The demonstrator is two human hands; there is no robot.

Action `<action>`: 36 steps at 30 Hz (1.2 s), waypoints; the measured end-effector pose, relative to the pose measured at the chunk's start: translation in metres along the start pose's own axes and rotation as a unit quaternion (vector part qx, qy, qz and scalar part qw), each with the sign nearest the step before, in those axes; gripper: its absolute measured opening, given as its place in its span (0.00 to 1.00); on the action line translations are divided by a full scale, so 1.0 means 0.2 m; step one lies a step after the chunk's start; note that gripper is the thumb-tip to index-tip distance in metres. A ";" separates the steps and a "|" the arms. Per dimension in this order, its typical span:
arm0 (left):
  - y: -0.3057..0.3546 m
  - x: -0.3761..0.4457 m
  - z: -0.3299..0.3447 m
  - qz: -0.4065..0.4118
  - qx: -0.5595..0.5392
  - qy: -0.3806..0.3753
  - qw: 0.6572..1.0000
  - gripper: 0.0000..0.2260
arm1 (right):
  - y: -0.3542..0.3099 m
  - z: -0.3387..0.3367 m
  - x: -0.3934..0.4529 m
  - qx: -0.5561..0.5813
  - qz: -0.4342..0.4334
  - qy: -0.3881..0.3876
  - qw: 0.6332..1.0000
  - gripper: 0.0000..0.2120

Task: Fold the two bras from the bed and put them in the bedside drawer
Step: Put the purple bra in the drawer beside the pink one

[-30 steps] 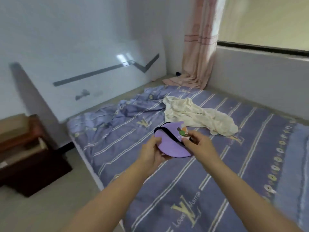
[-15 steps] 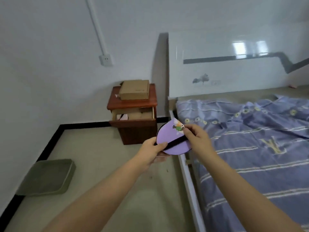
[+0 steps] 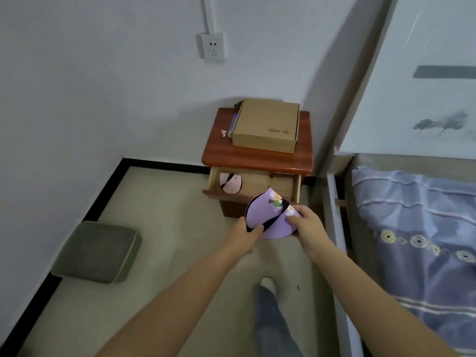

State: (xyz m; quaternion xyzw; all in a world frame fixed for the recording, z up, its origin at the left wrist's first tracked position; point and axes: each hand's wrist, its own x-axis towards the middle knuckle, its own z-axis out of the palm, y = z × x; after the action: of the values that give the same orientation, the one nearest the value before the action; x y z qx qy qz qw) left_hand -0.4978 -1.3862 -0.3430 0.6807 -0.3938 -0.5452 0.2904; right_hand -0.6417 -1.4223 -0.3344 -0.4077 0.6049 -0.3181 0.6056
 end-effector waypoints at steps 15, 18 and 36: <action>-0.47 1.34 -0.40 0.008 0.431 0.082 0.898 0.22 | 0.41 0.33 1.75 0.060 0.195 0.178 0.963 0.12; -0.53 1.45 -0.43 0.073 0.464 0.080 0.879 0.21 | 0.48 0.33 1.87 -0.042 0.183 0.169 0.968 0.17; -0.34 1.56 -0.54 0.240 0.655 0.012 0.717 0.50 | 0.49 0.25 1.37 -0.672 -0.190 -0.015 0.716 0.46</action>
State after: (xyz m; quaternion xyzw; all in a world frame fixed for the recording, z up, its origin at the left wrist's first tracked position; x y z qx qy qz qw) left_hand -0.3480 -1.6206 -0.5344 0.5899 -0.7992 -0.0548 -0.1016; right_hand -0.5849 -1.6124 -0.5546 -0.8183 0.5601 0.0698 0.1085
